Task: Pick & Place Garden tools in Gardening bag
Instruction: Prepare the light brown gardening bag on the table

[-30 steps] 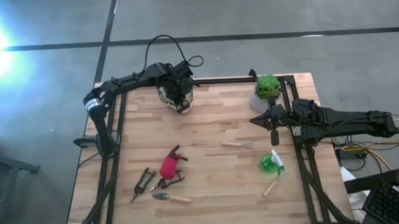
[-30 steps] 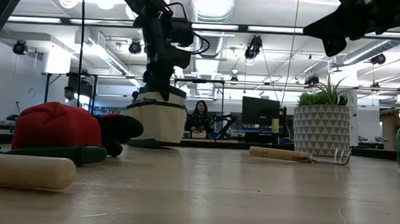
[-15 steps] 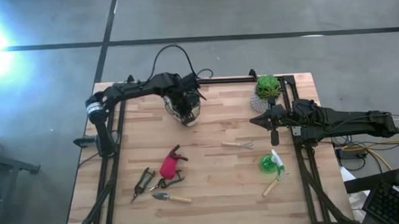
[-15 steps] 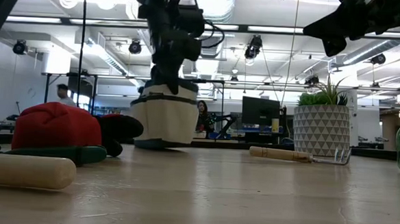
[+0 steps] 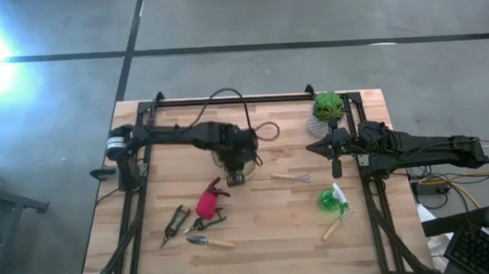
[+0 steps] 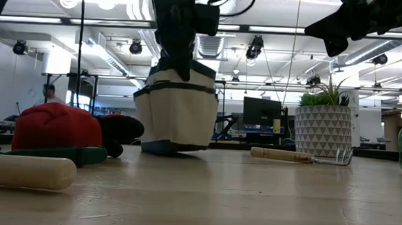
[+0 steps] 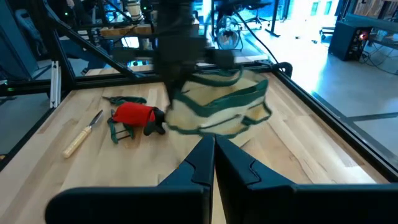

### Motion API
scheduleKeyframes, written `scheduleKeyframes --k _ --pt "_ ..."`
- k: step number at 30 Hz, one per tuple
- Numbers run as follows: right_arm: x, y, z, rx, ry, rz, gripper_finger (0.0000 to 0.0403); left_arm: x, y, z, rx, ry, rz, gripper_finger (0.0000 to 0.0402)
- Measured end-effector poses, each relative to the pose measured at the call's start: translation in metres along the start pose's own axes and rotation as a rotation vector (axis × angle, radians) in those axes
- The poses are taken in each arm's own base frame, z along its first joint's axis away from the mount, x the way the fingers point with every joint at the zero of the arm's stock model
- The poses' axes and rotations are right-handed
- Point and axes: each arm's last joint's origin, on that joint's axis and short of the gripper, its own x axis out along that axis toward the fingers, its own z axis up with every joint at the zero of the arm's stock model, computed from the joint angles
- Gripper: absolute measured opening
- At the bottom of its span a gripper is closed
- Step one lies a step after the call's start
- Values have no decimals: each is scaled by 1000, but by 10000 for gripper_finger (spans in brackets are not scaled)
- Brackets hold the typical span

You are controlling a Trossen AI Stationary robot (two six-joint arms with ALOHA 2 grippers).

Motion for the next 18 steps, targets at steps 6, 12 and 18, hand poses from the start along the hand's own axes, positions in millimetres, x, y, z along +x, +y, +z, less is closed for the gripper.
scheduleKeyframes --k 6,12,18 --pt "0 0 0 0 0 0 8 4 -35 4 48 -66 -40 1" --pt "0 0 0 0 0 0 8 8 -58 5 91 -103 -72 1" --pt "0 0 0 0 0 0 8 30 -64 6 98 -59 -73 0"
